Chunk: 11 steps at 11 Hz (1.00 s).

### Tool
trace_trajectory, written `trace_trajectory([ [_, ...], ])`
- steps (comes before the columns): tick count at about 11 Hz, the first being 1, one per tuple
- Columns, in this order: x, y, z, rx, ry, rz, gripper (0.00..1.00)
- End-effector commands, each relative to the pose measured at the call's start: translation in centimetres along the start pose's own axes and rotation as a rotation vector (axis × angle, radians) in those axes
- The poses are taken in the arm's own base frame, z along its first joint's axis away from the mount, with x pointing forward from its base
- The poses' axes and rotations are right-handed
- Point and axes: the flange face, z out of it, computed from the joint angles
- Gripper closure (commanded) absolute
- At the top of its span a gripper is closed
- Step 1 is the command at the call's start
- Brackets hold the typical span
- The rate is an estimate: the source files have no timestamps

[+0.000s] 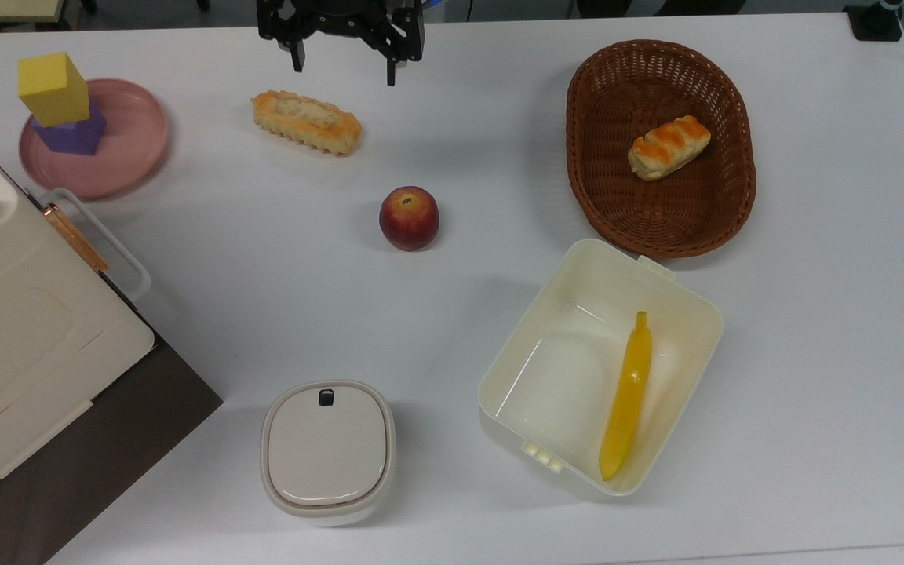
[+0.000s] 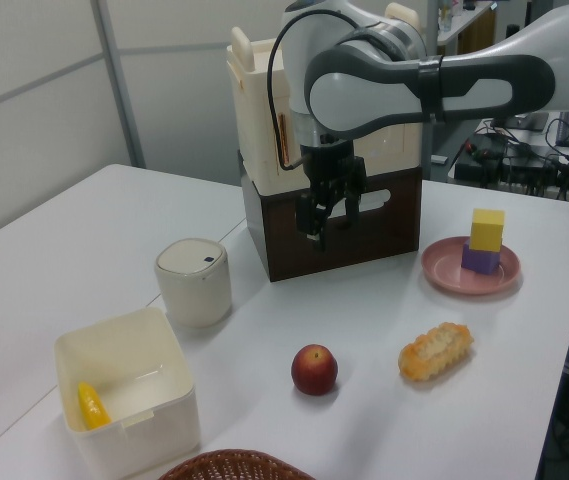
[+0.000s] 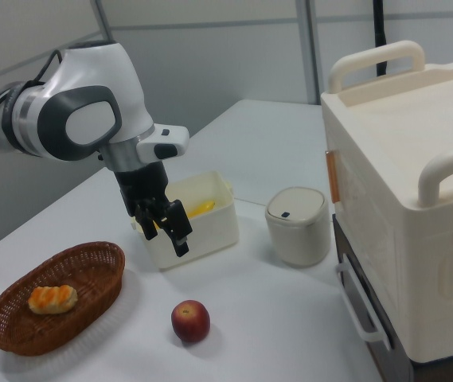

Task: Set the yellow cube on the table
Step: 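Move the gripper toward the yellow cube on the pink plate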

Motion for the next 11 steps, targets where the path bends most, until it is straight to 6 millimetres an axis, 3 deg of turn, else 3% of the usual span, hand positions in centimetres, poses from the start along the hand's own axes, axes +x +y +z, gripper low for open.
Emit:
trace_trajectory([
  [1, -0.4, 0.2, -0.3, 0.01, -0.01, 0.0, 0.0],
  [5, -0.5, 0.3, -0.3, 0.01, -0.004, -0.068, 0.0],
  [11, -4.1, 3.9, 2.4, 0.017, -0.071, -0.638, 0.0],
])
